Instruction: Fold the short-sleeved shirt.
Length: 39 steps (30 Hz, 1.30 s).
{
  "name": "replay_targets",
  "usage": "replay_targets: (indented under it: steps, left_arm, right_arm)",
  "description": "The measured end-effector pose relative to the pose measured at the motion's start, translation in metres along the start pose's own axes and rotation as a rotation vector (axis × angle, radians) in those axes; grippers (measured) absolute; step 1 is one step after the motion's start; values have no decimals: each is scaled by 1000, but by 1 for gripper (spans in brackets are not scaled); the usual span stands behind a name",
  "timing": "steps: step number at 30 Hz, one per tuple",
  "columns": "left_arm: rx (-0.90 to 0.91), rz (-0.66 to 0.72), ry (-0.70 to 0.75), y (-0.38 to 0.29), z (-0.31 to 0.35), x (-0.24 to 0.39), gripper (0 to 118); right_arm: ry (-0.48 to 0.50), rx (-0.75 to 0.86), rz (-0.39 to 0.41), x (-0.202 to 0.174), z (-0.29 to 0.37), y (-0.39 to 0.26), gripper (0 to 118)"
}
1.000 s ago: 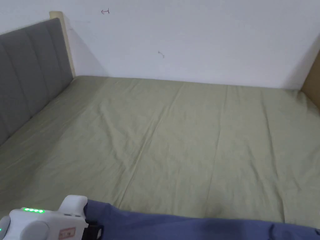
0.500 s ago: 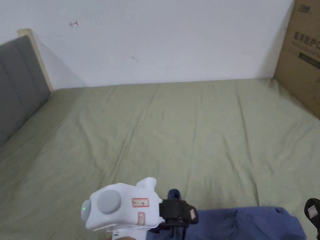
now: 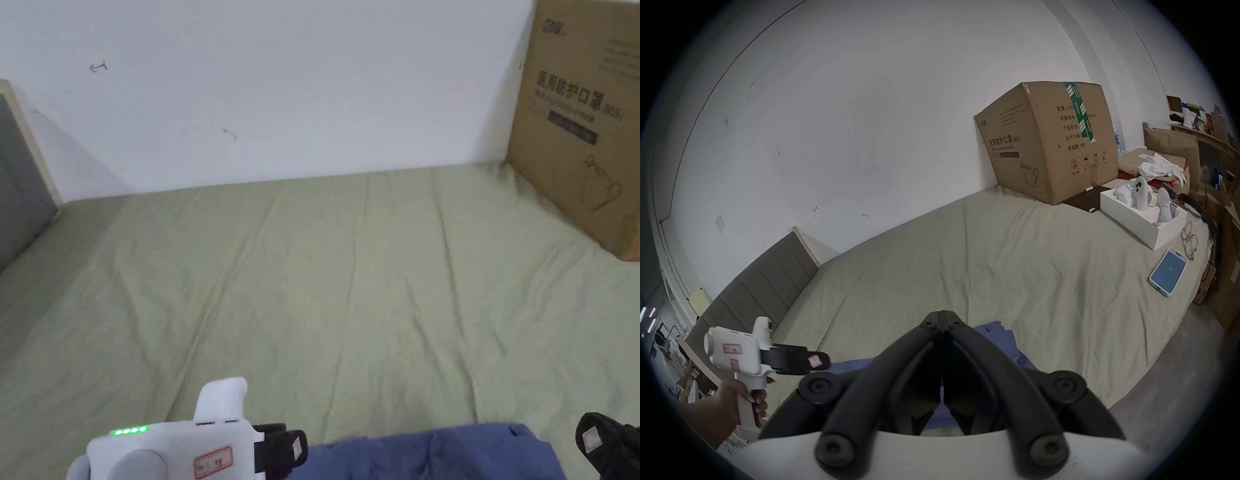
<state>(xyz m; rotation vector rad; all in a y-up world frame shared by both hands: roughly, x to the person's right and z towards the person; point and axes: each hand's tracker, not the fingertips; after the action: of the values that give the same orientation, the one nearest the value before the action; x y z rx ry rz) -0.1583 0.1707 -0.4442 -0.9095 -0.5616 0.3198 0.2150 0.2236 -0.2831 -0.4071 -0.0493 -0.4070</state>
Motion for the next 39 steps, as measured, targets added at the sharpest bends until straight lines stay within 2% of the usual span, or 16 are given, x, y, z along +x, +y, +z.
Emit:
replay_targets:
  steps: [5,9,11,13,16,17,20,22,23,24,25,26,27,28,33,39]
  left_arm:
    - [-169,-36,12,-17,-68,16,1]
    - [-303,-81,82,-41,-123,28,1]
    - [-283,-82,68,-43,-129,37,1]
    - [-283,-44,-38,-36,-121,46,1]
    - [-338,175,-463,-36,-106,50,1]
    - [-328,218,-550,-39,-95,51,1]
    - [-195,145,-490,-33,-58,39,1]
    - [-154,178,-433,-25,-30,8,1]
    - [-140,207,-422,-20,-17,-11,5]
    - [-120,239,-419,-18,-4,-33,16]
    - [-94,268,-397,-18,11,-55,35]
    - [-67,299,-362,-19,23,-74,75]
    - [-45,335,-322,-19,34,-97,104]
    - [-21,370,-302,-22,45,-114,118]
    - [33,517,-380,-40,70,-182,118]
    - [-82,732,-564,-69,3,-213,118]
  right_arm:
    - [-4,-18,-24,10,1,-4,0]
    - [-34,-26,-20,21,3,-9,0]
    - [-52,-46,-20,25,2,-11,0]
    - [-55,-57,-34,29,1,-13,0]
    - [-54,-65,-51,29,1,-14,0]
    - [-52,-67,-54,29,1,-14,0]
    - [-40,-65,-49,25,1,-10,0]
    - [-33,-55,-30,21,2,-7,0]
    - [-33,-53,-20,19,2,-6,0]
    - [-30,-51,-10,18,2,-7,0]
    - [-26,-51,-2,17,1,-7,0]
    - [-23,-54,4,16,-1,-8,0]
    - [-25,-64,8,14,-3,-9,0]
    - [-27,-73,9,12,-5,-10,0]
    - [-18,-108,21,-1,-13,-14,0]
    - [-7,-153,89,-25,-26,-15,0]
